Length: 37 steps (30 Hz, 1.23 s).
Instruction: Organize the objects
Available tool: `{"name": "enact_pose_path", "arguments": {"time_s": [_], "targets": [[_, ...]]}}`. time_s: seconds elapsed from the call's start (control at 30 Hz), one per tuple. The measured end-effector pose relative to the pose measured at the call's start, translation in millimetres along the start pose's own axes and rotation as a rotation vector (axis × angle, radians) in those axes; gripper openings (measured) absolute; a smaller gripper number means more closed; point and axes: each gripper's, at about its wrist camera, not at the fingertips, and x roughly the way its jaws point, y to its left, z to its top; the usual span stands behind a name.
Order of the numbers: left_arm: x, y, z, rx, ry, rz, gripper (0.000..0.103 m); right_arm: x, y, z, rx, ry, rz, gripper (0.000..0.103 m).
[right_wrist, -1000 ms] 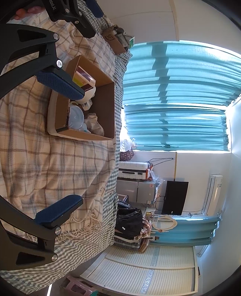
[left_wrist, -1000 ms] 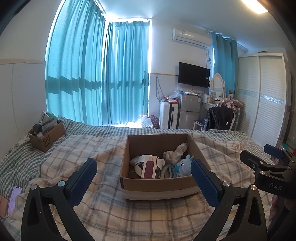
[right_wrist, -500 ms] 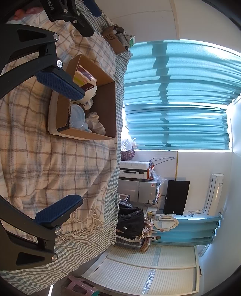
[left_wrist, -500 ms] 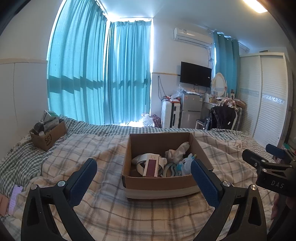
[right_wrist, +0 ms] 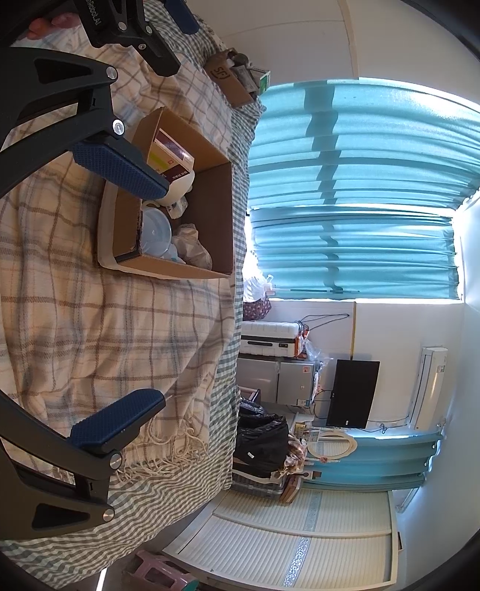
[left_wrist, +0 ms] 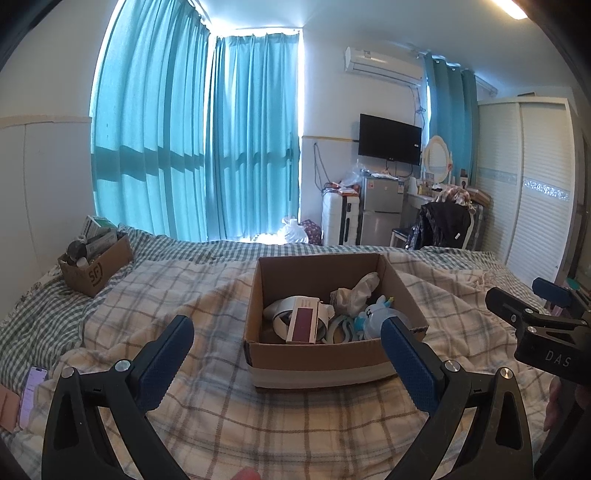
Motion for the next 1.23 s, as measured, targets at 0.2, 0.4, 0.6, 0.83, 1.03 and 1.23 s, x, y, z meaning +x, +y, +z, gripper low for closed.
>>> {"name": "enact_pose_path", "arguments": {"time_s": [0.2,0.4,0.6,0.83,1.03,1.23], "targets": [[1.0,1.4,-1.6,-0.009,0.005,0.013,0.103,1.1,-0.5,-0.7,0.006,-0.004,-0.01,0.103],[0.7,4.5,-2.1,-0.024,0.004,0.019,0.103,1.8,-0.2,-1.9,0.004,-0.002,-0.009,0.103],[-0.3,6.0,-2.1,-0.027,0.006,0.024,0.103,2.7,0.0,-3.1,0.002,0.001,-0.01,0.103],[1.0,3.3,-2.0,-0.015,0.014,0.015,0.103,4.9,-0.6,-6.2,0.0,0.009,-0.013,0.103],[0.9,1.2,-1.0,-0.003,0.012,0.017,0.103,5.0,-0.8,-6.2,0.0,0.011,-0.013,0.103],[-1.0,0.3,2.1,0.019,-0.005,0.021,0.103,7.0,-0.3,-7.3,-0.006,0.021,-0.015,0.103]]}}
